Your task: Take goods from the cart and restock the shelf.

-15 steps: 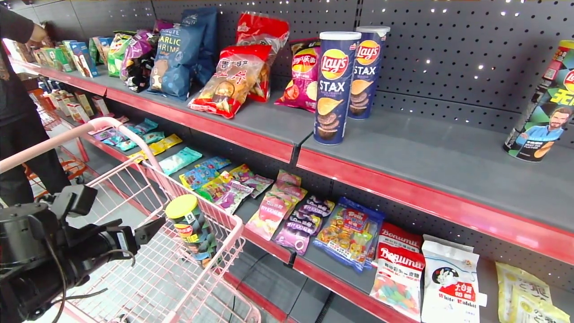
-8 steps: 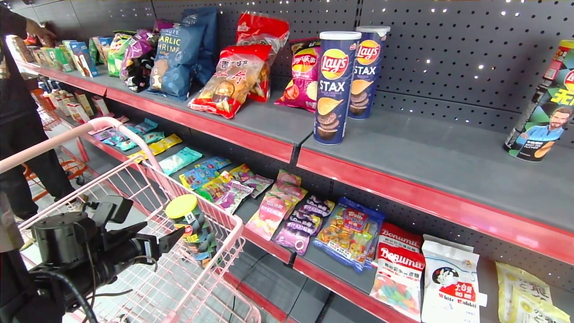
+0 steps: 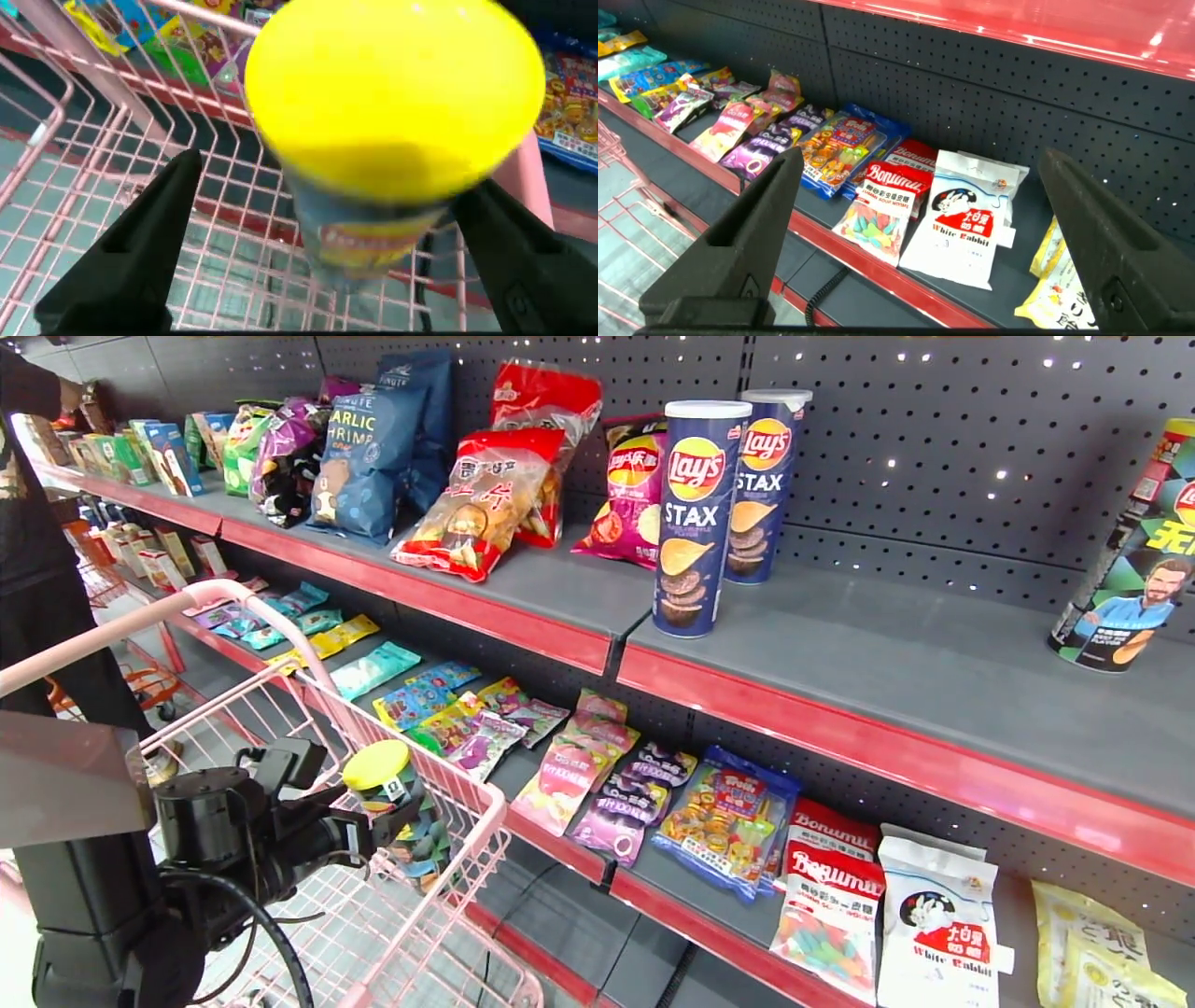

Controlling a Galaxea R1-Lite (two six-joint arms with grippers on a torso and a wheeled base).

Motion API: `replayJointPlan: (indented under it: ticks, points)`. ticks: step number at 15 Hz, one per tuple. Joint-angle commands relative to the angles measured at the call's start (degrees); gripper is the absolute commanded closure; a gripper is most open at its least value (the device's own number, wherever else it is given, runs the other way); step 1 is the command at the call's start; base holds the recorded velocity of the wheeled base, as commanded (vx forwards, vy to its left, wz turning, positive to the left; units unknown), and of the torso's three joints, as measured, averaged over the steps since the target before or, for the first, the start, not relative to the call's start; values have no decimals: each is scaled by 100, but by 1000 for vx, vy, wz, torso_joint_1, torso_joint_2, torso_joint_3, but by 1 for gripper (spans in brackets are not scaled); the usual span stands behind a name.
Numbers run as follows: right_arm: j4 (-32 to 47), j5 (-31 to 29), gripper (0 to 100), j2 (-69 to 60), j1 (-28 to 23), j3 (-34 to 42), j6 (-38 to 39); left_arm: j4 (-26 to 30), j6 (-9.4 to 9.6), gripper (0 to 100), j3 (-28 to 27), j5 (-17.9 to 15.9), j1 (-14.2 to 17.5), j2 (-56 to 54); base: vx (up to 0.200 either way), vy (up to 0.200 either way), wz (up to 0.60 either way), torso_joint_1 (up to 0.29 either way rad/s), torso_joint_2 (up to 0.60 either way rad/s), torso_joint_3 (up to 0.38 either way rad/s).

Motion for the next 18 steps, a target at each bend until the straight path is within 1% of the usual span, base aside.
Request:
replayJointPlan:
  ticks: [1, 5, 6, 7, 12, 13, 14, 15, 16, 17, 18]
  points:
    - [-1, -1, 0, 2, 1, 0, -2, 1, 2, 0, -395, 18, -21, 199, 0, 0, 0, 0, 0, 0]
    - [-1, 8, 0, 2, 1, 0, -11, 10, 2, 0, -500, 71, -161, 366, 0, 0, 0, 0, 0, 0]
    - [-1, 8, 0, 2, 1, 0, -11, -8, 2, 0, -527, 132, -197, 410, 0, 0, 0, 0, 0, 0]
    - [-1, 8, 0, 2, 1, 0, -20, -8, 2, 100, -527, 168, -249, 437, 0, 0, 0, 0, 0, 0]
    - [-1, 8, 0, 2, 1, 0, -20, -8, -15, 100, -448, 176, -267, 340, 0, 0, 0, 0, 0, 0]
    - [-1, 8, 0, 2, 1, 0, -20, 54, -77, 100, -412, 194, -223, 67, 0, 0, 0, 0, 0, 0]
    - [-1, 8, 0, 2, 1, 0, -20, 142, -129, 100, -421, 194, -100, -214, 0, 0, 0, 0, 0, 0]
    - [-1, 8, 0, 2, 1, 0, -20, 238, -147, 100, -421, 194, -21, -425, 0, 0, 0, 0, 0, 0]
    - [-1, 8, 0, 2, 1, 0, -20, 731, -156, 100, -474, 185, 164, -1058, 0, 0, 0, 0, 0, 0]
    - [-1, 8, 0, 2, 1, 0, -20, 1363, -235, 100, -553, 150, 269, -1717, 0, 0, 0, 0, 0, 0]
    - [-1, 8, 0, 2, 1, 0, -11, 2374, -463, 100, -738, 132, 313, -2657, 0, 0, 0, 0, 0, 0]
